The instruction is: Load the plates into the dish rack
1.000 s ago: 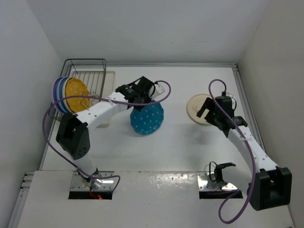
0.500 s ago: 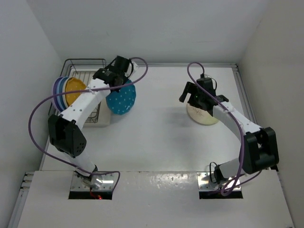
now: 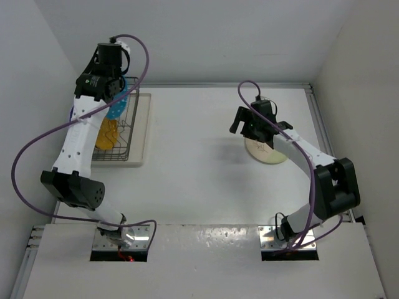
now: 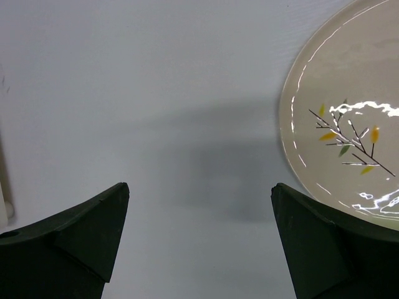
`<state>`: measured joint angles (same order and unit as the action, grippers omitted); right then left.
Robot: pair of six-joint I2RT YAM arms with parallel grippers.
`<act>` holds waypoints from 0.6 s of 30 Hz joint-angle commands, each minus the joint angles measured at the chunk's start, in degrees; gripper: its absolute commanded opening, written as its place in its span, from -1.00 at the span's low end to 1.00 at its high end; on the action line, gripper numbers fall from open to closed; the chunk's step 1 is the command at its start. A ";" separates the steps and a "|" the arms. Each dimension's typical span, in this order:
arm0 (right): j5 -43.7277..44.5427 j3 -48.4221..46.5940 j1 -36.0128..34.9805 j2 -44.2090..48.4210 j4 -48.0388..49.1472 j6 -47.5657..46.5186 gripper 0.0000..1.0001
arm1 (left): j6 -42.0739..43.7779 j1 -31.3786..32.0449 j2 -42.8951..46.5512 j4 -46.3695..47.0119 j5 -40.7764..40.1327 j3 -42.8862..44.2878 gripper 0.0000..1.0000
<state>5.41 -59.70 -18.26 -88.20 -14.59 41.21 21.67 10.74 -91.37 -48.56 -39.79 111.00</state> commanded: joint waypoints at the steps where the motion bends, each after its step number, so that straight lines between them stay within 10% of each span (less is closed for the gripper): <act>1: 1.18 0.81 -0.46 2.24 2.46 0.54 0.91 | 1.97 -2.74 4.09 4.60 -9.42 0.63 -1.00; 18: 3.12 3.01 -0.28 4.79 1.85 0.01 0.91 | 7.59 -4.33 6.38 19.45 -18.20 -21.34 -1.00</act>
<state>7.27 -57.19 -18.48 -85.86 -14.04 41.21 25.10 5.96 -89.86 -40.82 -49.71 91.72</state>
